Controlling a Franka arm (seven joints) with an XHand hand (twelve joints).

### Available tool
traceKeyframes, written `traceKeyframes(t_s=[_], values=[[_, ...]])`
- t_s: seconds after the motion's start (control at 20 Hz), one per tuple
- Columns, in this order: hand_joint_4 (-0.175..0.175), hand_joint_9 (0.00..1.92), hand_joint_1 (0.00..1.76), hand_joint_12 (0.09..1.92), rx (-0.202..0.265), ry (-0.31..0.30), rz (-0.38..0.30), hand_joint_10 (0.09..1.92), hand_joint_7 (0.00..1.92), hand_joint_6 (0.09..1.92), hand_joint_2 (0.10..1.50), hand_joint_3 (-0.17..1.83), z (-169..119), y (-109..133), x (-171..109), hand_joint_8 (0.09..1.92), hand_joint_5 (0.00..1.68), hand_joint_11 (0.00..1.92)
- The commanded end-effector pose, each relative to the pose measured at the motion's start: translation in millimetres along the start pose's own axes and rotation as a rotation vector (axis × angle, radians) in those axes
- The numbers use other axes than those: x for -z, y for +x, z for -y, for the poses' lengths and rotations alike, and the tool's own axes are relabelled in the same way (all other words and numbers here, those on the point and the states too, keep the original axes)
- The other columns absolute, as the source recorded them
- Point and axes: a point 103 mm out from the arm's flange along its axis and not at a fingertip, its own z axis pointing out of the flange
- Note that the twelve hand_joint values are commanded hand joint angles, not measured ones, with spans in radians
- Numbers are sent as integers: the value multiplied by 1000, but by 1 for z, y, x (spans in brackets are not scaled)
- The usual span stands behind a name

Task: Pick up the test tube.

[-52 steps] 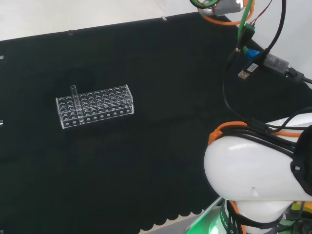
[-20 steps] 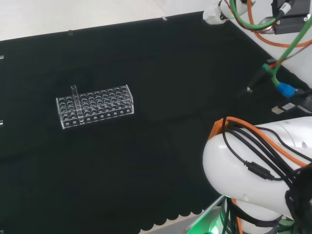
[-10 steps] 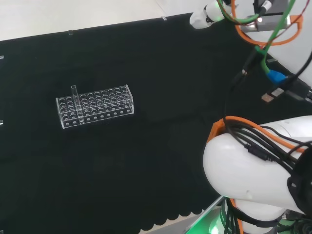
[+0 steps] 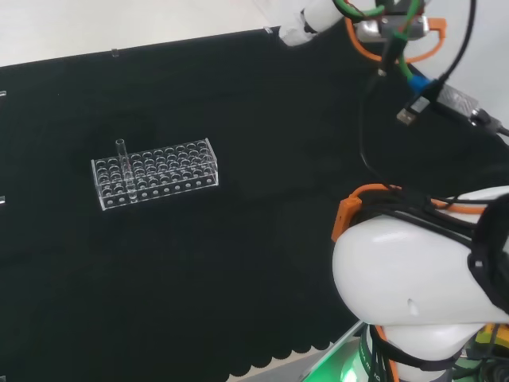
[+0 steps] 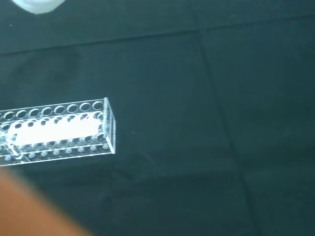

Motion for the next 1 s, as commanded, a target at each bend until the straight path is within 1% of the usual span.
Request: traceKeyframes(t_s=[0.05,0.45,0.6,0.85,0.9,1.0], values=[[6,0,631,879,59,1,-39,575,1,87,803,351,-54,30,7,621,206,0],[6,0,635,913,103,13,-11,587,0,87,807,339,-94,56,4,631,212,0],[7,0,636,915,124,13,-12,587,0,87,808,338,-108,70,3,630,212,0],[7,0,638,918,161,34,3,590,0,87,809,336,-133,96,-8,630,212,0],[7,0,639,918,167,41,-7,591,0,87,809,336,-138,100,-10,630,212,0],[7,0,641,921,173,67,-64,600,0,87,809,334,-148,108,-16,632,213,0]])
